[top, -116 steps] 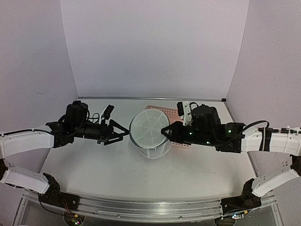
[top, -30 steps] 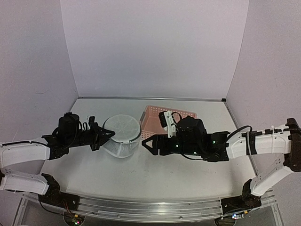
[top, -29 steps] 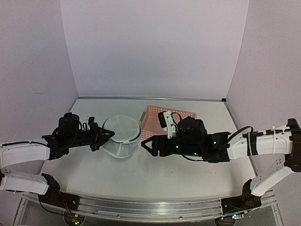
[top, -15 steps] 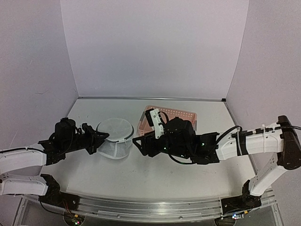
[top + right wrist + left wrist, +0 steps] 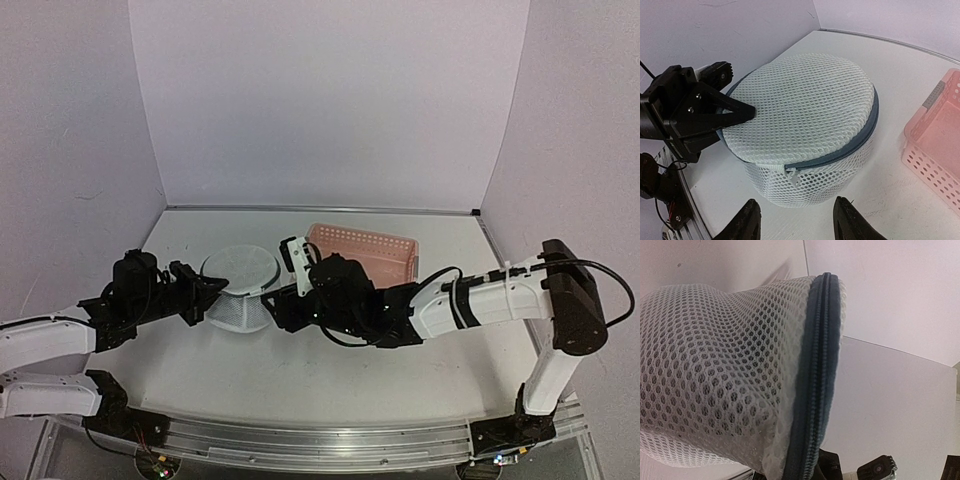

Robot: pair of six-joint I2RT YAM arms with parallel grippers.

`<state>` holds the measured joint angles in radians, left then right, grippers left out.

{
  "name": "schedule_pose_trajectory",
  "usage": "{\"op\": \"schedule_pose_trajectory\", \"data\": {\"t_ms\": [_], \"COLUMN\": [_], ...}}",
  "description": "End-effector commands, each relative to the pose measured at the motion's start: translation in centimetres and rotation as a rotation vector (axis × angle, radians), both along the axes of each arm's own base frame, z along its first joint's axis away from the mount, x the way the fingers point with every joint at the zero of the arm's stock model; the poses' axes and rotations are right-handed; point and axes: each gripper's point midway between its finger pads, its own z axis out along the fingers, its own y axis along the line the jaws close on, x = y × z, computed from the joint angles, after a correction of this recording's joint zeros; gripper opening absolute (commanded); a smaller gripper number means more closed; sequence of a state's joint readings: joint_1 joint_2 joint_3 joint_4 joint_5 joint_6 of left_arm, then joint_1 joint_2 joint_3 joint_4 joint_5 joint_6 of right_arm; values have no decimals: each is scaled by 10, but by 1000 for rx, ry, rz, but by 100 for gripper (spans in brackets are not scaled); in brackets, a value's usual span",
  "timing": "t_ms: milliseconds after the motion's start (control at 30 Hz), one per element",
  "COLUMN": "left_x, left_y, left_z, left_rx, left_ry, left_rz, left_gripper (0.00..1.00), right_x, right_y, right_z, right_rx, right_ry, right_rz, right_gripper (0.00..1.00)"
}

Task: Unzip the laundry bag and remove the bra
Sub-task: Pick up the zipper from the laundry bag.

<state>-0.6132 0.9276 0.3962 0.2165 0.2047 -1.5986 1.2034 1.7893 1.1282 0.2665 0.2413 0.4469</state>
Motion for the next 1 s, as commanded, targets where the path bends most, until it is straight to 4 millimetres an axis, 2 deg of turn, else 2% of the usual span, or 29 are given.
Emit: {"op": "schedule_pose_trajectory", "data": {"t_ms": [0, 367, 967], "left_x": [6, 6, 6], "left_y": [0, 0, 0], "left_z": [26, 26, 24], "left_rx": [-53, -48, -44], "left_ry": [-70, -63, -58], "left_rz": [19, 19, 20], "left_gripper": [0, 0, 0], "right_x": [1, 12, 19], "right_y": [23, 35, 39], "right_z": [24, 10, -3], "right_rx": [89, 52, 20], "right_ry": [-8, -12, -8], "right_rz": [12, -19, -49], "right_gripper": [49, 38, 5]}}
